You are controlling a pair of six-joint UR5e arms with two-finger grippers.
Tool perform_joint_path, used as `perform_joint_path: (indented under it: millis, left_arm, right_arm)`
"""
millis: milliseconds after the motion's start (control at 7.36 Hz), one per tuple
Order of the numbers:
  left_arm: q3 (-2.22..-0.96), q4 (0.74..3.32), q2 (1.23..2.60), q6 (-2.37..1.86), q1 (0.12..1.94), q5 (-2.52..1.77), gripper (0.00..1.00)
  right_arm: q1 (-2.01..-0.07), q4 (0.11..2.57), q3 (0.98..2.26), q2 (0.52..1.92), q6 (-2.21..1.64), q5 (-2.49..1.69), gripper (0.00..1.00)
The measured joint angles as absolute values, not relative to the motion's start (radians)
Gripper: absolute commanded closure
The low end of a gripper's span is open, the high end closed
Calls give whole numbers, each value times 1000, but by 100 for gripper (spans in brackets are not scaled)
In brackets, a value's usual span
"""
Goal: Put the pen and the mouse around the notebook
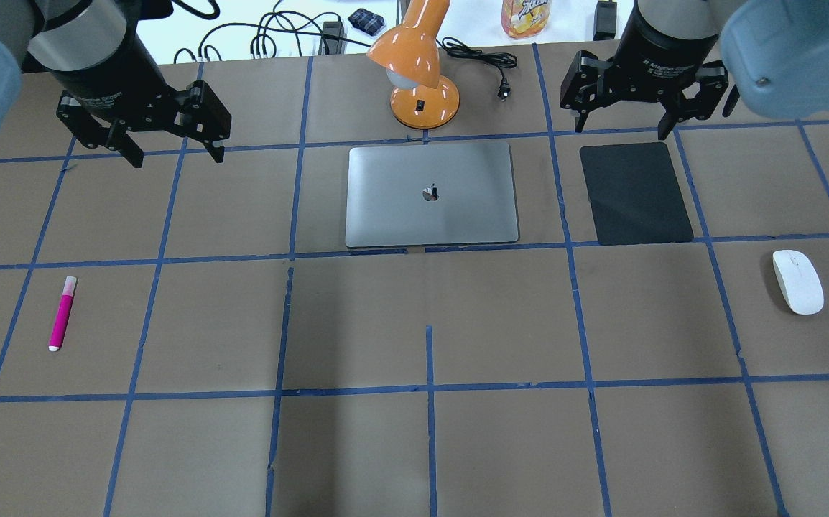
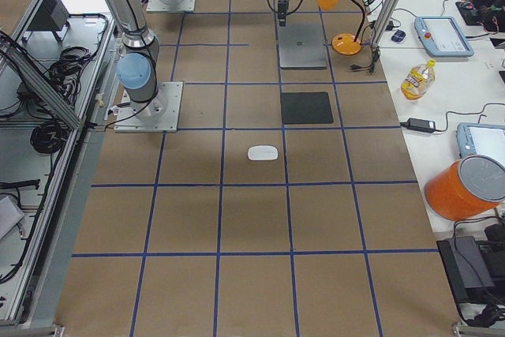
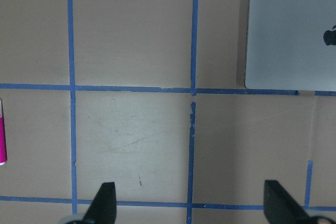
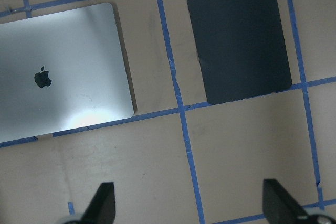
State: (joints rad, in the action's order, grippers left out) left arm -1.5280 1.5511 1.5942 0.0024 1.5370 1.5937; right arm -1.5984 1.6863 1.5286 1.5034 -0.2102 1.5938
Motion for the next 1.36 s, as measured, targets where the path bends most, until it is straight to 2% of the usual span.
perform_joint_path:
  millis: [679, 1086, 1358]
  left_arm:
    - [-1572, 1549, 1586, 20, 1483, 1596, 0]
    - [-1692, 1474, 1633, 202, 1178, 1589, 0]
    - [-1788, 1262, 1725, 386, 999, 1593, 0]
  right_arm:
    - [-1555, 1679, 1532, 1490, -133, 1611, 0]
    - [-1302, 1621, 1546, 1481, 55, 1620, 0]
    - [-1140, 1660, 1563, 1420, 281, 1618, 0]
